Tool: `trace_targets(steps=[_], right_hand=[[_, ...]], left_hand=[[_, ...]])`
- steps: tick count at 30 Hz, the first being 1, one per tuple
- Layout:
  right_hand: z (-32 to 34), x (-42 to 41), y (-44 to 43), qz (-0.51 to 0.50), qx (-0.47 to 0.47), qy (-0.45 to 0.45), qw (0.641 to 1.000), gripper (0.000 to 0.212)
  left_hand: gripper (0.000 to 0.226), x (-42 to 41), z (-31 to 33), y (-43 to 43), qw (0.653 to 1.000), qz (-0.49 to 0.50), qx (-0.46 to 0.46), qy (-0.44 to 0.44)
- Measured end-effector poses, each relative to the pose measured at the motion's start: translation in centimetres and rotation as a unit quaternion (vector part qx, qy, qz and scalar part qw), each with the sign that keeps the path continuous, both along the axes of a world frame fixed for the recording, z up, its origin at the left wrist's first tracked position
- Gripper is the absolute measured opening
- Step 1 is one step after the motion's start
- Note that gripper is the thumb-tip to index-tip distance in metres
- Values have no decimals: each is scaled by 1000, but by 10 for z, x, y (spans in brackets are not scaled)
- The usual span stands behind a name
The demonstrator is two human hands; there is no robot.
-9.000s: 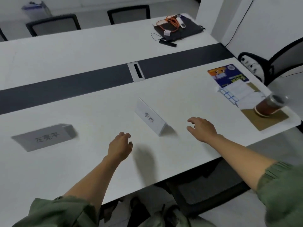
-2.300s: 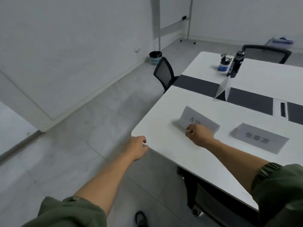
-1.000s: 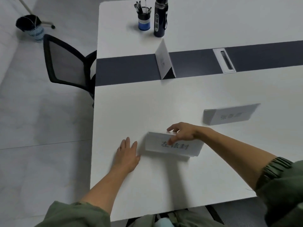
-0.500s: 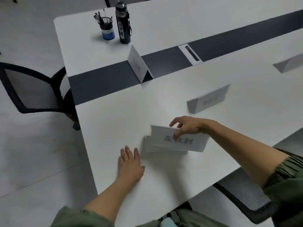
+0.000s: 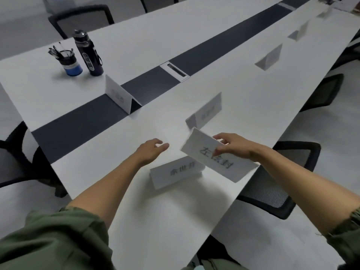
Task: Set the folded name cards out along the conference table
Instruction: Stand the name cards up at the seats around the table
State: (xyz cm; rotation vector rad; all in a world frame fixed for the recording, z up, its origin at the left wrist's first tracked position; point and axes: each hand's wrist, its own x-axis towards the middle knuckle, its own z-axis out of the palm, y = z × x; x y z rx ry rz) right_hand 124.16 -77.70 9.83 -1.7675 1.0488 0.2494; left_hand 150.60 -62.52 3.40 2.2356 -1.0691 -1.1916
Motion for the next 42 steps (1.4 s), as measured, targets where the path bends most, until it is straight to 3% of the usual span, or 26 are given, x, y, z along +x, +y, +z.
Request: trace_targets(steps=[3, 6, 9, 13, 17, 21, 23, 26, 29, 34, 38, 42], right_hand=[[-2, -32, 5, -64, 13, -8, 998, 49], [-9, -68, 13, -118, 29, -4, 993, 47], [-19, -100, 18, -159, 48, 8, 986, 40], [-33, -132, 24, -205, 75, 10, 976, 32], [-34, -152, 17, -227, 102, -19, 968, 52], [-19, -182, 6, -260, 123, -74, 955, 41], [-7, -207, 2, -277, 126, -102, 947, 33], [8, -255, -6, -284, 112, -124, 944, 31], [29, -324, -13, -300, 90, -128, 941, 34], [40, -450, -23, -346, 48, -102, 931, 67], [45, -548, -40, -419, 22, -92, 903, 30], [39, -612, -65, -466, 18, -101, 879, 21]], left_hand=[[82, -23, -2, -16, 988, -88, 73, 101], [85, -36, -19, -25, 977, -162, 122, 67], [83, -35, -29, -32, 976, -159, 137, 63], [100, -34, -30, -36, 978, -137, 139, 67], [89, -41, -9, -49, 979, -143, 140, 43], [61, -78, 44, -77, 982, -154, 100, 29], [55, -112, 69, -92, 985, -157, 62, 28], [63, -174, 91, -108, 987, -150, 19, 52], [50, -260, 103, -127, 986, -150, -20, 74], [52, -395, 114, -163, 976, -188, -41, 102], [40, -494, 124, -202, 962, -245, -48, 113], [47, -564, 120, -253, 949, -294, -47, 102]])
